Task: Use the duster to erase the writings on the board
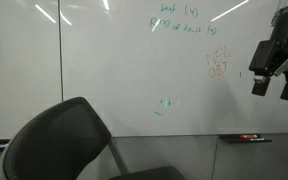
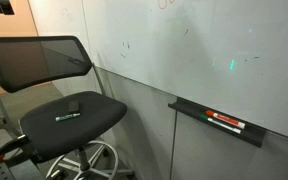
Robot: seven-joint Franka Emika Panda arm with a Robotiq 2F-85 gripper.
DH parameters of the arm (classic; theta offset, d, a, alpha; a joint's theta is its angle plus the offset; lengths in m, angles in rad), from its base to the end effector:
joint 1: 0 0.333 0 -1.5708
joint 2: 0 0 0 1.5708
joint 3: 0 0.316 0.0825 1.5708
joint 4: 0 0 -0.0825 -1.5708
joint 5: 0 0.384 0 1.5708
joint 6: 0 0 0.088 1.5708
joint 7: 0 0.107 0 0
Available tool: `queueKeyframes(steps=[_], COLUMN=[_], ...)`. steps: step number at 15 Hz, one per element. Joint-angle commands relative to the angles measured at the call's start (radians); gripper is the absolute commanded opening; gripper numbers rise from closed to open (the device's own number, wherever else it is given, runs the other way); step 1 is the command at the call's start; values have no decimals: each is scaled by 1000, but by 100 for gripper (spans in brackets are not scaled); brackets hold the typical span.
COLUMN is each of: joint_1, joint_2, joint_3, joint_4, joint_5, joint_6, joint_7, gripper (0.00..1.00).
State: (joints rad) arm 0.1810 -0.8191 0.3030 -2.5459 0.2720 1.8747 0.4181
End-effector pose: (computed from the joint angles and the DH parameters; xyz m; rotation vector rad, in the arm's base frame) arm 0.2768 0.1829 0.5240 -3.0430 0.1185 -0.1551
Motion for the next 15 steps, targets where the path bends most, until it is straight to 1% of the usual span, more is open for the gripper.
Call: queueKeyframes(steps=[1, 15], joint_1=[-7, -12], joint_2=[-2, 5], joint_3=[5, 2], joint_4=[6, 15], joint_5=[4, 2], joint_6=[-4, -3], joint_7=[-4, -8], gripper=[100, 100])
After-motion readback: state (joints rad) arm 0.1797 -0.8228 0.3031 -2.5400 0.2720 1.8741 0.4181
